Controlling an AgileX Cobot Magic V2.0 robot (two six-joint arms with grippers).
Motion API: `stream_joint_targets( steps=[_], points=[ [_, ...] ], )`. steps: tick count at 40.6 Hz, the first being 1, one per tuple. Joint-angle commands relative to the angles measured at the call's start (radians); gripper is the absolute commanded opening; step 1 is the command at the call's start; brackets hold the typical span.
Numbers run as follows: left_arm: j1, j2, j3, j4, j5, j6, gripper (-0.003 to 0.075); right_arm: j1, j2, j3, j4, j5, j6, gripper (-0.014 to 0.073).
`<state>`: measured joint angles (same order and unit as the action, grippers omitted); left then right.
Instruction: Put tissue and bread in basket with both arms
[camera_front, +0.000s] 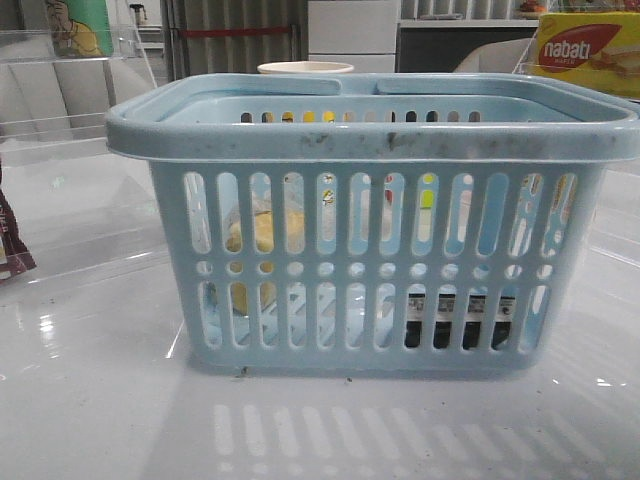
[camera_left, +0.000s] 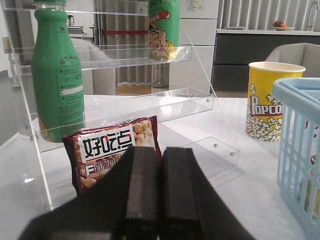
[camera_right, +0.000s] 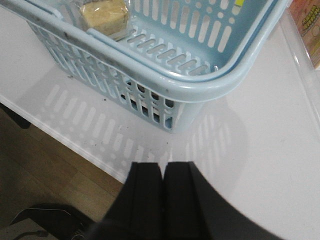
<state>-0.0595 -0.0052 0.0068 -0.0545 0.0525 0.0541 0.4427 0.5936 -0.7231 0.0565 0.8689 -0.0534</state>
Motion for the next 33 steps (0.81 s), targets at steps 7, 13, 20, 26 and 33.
stream_joint_targets(
  steps=[7,13,20,26,33],
  points=[
    [-0.007,-0.016,0.006,-0.011,-0.090,-0.006,0.0093,-0.004,0.001,-0.027,-0.006,-0.060,-0.008,0.0056],
    [-0.007,-0.016,0.006,-0.011,-0.090,-0.006,0.0093,-0.004,-0.004,-0.026,-0.006,-0.059,-0.008,0.0056],
    [-0.007,-0.016,0.006,-0.011,-0.090,-0.006,0.0093,-0.093,-0.065,0.013,-0.008,-0.186,-0.008,0.0056],
    [-0.007,-0.016,0.006,-0.011,-0.090,-0.006,0.0093,-0.254,-0.188,0.147,-0.008,-0.478,-0.008,0.0056],
    [-0.007,-0.016,0.006,-0.011,-0.090,-0.006,0.0093,-0.376,-0.361,0.347,-0.008,-0.745,-0.008,0.0056]
  ],
)
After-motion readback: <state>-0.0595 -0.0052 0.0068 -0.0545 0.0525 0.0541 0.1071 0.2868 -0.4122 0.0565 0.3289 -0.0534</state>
